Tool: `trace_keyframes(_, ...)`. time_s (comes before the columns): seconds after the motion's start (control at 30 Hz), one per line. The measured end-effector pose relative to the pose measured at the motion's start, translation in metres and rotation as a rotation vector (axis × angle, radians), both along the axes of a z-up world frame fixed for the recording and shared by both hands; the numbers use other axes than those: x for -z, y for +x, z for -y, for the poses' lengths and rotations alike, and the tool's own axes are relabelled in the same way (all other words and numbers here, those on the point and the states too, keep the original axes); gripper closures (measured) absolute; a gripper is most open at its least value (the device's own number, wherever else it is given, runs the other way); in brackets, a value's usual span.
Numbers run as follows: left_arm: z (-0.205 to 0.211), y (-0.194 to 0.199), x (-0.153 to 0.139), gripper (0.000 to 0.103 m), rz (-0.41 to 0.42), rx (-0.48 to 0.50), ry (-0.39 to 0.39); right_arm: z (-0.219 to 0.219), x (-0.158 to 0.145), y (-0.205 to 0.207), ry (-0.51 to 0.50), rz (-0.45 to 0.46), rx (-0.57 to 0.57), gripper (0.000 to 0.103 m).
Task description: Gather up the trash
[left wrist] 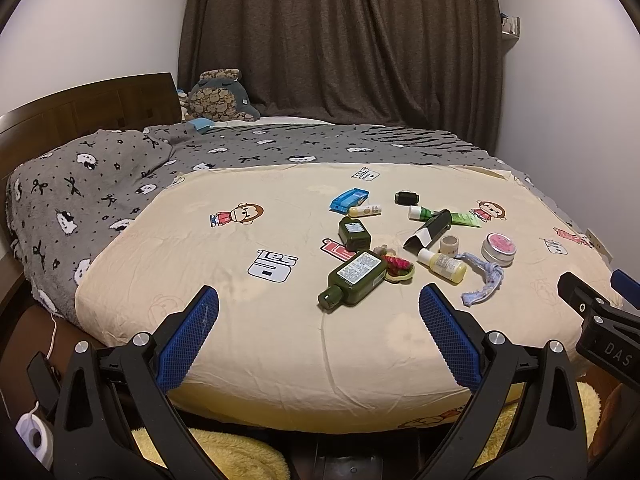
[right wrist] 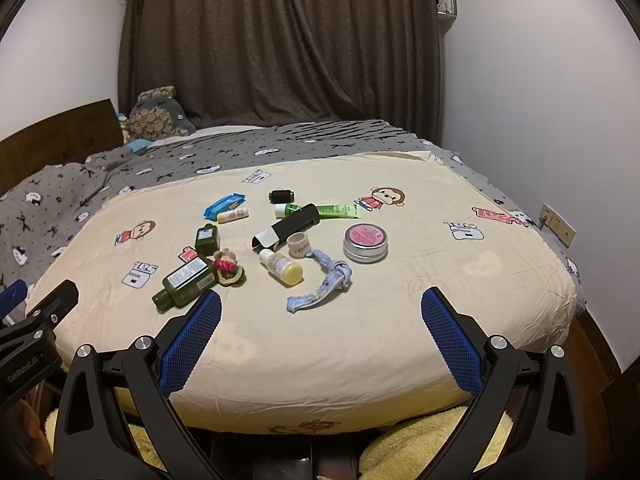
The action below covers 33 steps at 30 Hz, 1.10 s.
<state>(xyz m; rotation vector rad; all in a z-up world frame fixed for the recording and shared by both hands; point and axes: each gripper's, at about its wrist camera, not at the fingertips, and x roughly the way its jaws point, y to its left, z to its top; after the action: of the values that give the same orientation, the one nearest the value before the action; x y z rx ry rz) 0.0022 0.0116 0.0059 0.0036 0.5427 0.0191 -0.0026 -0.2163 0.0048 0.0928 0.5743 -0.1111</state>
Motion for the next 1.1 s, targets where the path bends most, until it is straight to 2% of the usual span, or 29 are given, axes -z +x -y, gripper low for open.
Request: trace_keyframes(1.1, 0.0001, 0.0000, 0.0031, 0.008, -0.005, -0.003, 0.004, 0.0021, 0.0026, -0.0003, 0.016, 0.003, -0.009, 0.003)
